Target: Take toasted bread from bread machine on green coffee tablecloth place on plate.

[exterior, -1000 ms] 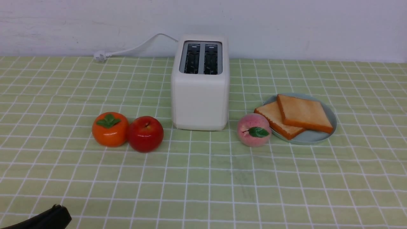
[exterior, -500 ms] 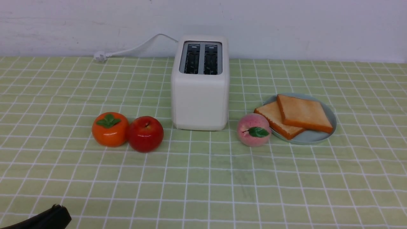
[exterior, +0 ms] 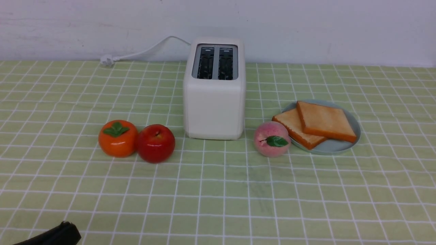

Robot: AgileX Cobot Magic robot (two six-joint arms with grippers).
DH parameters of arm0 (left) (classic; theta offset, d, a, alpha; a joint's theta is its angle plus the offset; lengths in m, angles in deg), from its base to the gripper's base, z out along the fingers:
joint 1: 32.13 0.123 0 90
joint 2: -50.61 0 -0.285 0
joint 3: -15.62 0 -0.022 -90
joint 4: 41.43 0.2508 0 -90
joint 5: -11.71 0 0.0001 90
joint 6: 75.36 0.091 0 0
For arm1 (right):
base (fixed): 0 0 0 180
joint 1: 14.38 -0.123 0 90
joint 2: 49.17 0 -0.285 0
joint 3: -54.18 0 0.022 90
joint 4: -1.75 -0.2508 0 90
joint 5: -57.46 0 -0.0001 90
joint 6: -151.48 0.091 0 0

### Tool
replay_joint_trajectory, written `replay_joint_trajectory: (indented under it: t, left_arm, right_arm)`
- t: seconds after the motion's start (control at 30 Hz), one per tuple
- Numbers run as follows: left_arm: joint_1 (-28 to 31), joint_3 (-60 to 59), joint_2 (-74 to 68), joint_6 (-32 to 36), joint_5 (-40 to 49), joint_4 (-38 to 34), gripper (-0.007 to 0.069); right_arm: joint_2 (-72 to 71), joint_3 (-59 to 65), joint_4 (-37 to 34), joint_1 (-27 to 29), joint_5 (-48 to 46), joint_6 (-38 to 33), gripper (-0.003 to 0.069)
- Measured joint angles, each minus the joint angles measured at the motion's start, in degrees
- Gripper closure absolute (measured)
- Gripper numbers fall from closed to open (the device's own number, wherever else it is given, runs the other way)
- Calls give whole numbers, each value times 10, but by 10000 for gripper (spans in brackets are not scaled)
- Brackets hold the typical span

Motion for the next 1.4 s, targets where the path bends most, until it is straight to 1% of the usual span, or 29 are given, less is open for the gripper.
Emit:
replay_joint_trajectory:
  t: [0.03, 0.07, 0.1, 0.13, 0.17, 0.2, 0.23, 0.27, 0.3, 0.33, 0.37, 0.43, 0.47, 0.5, 0.53, 0.57, 0.6, 0.67, 0.77, 0.83, 0.87, 0.9, 0.93, 1.03, 1.13, 1.23, 1.4]
  left_arm:
    - [0, 2, 0, 25, -26, -17, 638]
    - [0, 3, 0, 68, -41, -52, 638]
    - [0, 3, 0, 87, -46, -69, 638]
    - [0, 3, 0, 157, -55, -136, 638]
    - [0, 3, 0, 263, -58, -239, 638]
    - [0, 3, 0, 349, -58, -320, 638]
    - [0, 3, 0, 384, -57, -336, 638]
    - [0, 3, 0, 473, -55, -433, 638]
    - [0, 3, 0, 576, -51, -547, 638]
    - [0, 3, 0, 609, -49, -563, 638]
    - [2, 3, 0, 720, -46, -658, 638]
    - [19, 3, 1, 860, -44, -815, 638]
    - [35, 3, 2, 918, -46, -875, 638]
    - [43, 3, 2, 939, -46, -896, 638]
    - [74, 3, 10, 997, -47, -953, 638]
    - [93, 3, 18, 1020, -47, -974, 638]
    - [125, 3, 32, 1043, -45, -992, 638]
    - [187, 3, 62, 1056, -32, -1000, 638]
    - [262, 3, 106, 1041, 9, -982, 638]
    - [311, 1, 124, 1011, 46, -950, 638]
    - [315, 1, 125, 1007, 49, -947, 638]
    - [337, -12, 128, 968, 73, -917, 638]
    - [339, -14, 128, 968, 73, -910, 638]
    - [338, -46, 128, 871, 119, -854, 638]
    - [331, -50, 128, 805, 192, -821, 638]
    - [328, -50, 128, 786, 204, -814, 638]
    - [328, -50, 128, 778, 204, -813, 638]
  right_arm:
    - [0, 0, 0, 0, 0, 0, 659]
    - [0, 0, 0, 0, 0, 0, 659]
    - [0, 0, 0, 0, 0, 0, 659]
    - [0, 0, 0, 0, 0, 0, 658]
    - [0, 0, 0, 0, 0, 0, 658]
    - [0, 0, 0, 0, 0, 0, 657]
    - [0, 0, 0, 0, 0, 0, 657]
    - [0, 0, 0, 0, 0, 0, 655]
    - [0, 0, 0, 0, 0, 0, 653]
    - [0, 0, 0, 0, 0, 0, 653]
    - [0, 0, 0, 0, 0, 0, 651]
    - [0, 0, 0, 0, 0, 0, 648]
    - [0, 0, 0, 0, 0, 0, 646]
    - [0, 0, 0, 0, 0, 0, 646]
    - [0, 0, 0, 0, 0, 0, 646]
    - [0, 0, 0, 0, 0, 0, 646]
    - [0, 0, 0, 0, 0, 0, 645]
    - [0, 0, 0, 0, 0, 0, 643]
    - [0, 0, 0, 0, 0, 0, 640]
    - [0, 0, 0, 0, 0, 0, 638]
    - [0, 0, 0, 0, 0, 0, 638]
    - [0, 0, 0, 0, 0, 0, 638]
    - [0, 0, 0, 0, 0, 0, 638]
    - [0, 0, 0, 0, 0, 0, 634]
    - [0, 0, 0, 0, 1, 0, 630]
    - [0, 0, 0, 0, 1, 0, 628]
    - [0, 0, 0, 0, 1, 0, 625]
